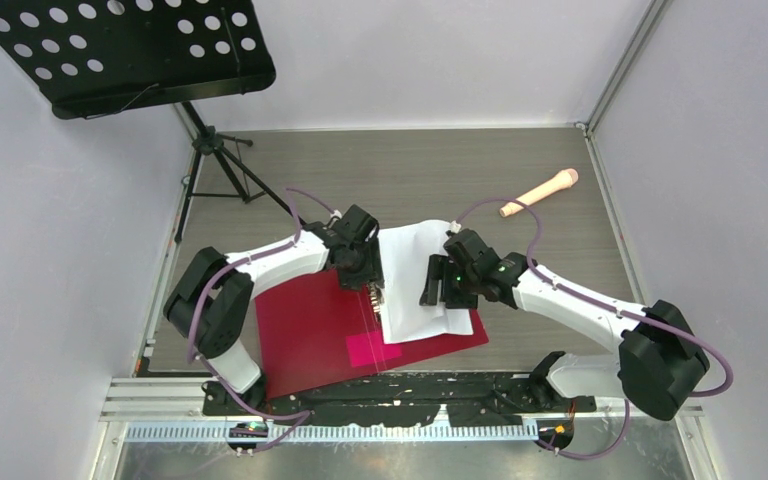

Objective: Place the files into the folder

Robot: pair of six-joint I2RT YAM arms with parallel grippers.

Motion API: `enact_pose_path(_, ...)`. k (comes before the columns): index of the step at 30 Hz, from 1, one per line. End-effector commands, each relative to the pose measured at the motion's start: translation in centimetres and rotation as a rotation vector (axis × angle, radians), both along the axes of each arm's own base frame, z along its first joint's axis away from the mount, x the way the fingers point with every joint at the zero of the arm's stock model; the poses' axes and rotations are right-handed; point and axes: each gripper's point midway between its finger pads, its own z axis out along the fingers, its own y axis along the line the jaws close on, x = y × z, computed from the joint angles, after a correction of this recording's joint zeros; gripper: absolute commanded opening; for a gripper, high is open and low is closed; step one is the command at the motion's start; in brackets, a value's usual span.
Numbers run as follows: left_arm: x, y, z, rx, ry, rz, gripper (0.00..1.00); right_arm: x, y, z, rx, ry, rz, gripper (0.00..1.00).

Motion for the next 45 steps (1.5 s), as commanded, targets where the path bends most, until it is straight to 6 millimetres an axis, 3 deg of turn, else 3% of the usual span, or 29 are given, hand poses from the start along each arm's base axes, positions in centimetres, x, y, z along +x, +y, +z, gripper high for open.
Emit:
enact_pose_path(1, 0.6, -0.3, 1.9, -0.02, -0.059, -0.002, 0.55, 1.1, -1.4, 1.2, -0.132, -0.099, 0.0, 0.73)
enact_pose_path(8, 0.7, -0.4, 2.1, -0.022, -0.062, -0.008, 0.55, 0.1, -3.7, 0.9, -0.245, -0.126, 0.034, 0.9)
enact_pose_path(10, 1.0, -0.4, 2.3, -0.016, -0.068, -0.009, 0.55, 0.8, -4.4, 1.7, -0.264, -0.174, 0.018, 0.94)
enact_pose_path(16, 2.3, -0.5, 2.6, 0.0, -0.07, 0.003, 0.54, 7.7, -5.5, 4.0, -0.211, -0.312, -0.091, 0.96)
enact_pose_path(20, 2.8, -0.3, 2.1, 0.012, -0.058, 0.012, 0.53, 13.4, -5.1, 3.1, -0.131, -0.38, -0.139, 0.99)
enact_pose_path(24, 3.3, -0.3, 1.4, 0.019, -0.052, 0.016, 0.55, 16.7, -4.7, 1.7, -0.084, -0.384, -0.155, 0.99)
enact_pose_path(27, 5.2, 0.1, 1.6, 0.015, -0.065, 0.042, 0.56, 18.2, -5.3, 0.9, -0.116, -0.373, -0.197, 0.97)
enact_pose_path(30, 7.7, 0.2, 2.1, -0.013, -0.089, 0.055, 0.58, 18.7, -6.1, 0.0, -0.151, -0.359, -0.238, 0.9)
enact_pose_path(33, 9.1, -0.4, 2.1, -0.017, -0.075, 0.041, 0.59, 18.7, -6.7, -1.2, -0.194, -0.329, -0.252, 0.76)
enact_pose_path(41, 11.2, -1.2, 1.4, -0.007, -0.065, 0.044, 0.62, 17.2, -5.1, -3.2, -0.257, -0.3, -0.175, 0.7)
enact_pose_path(45, 11.8, -1.2, 1.2, 0.008, -0.064, 0.036, 0.63, 16.2, -4.4, -4.1, -0.284, -0.29, -0.144, 0.62)
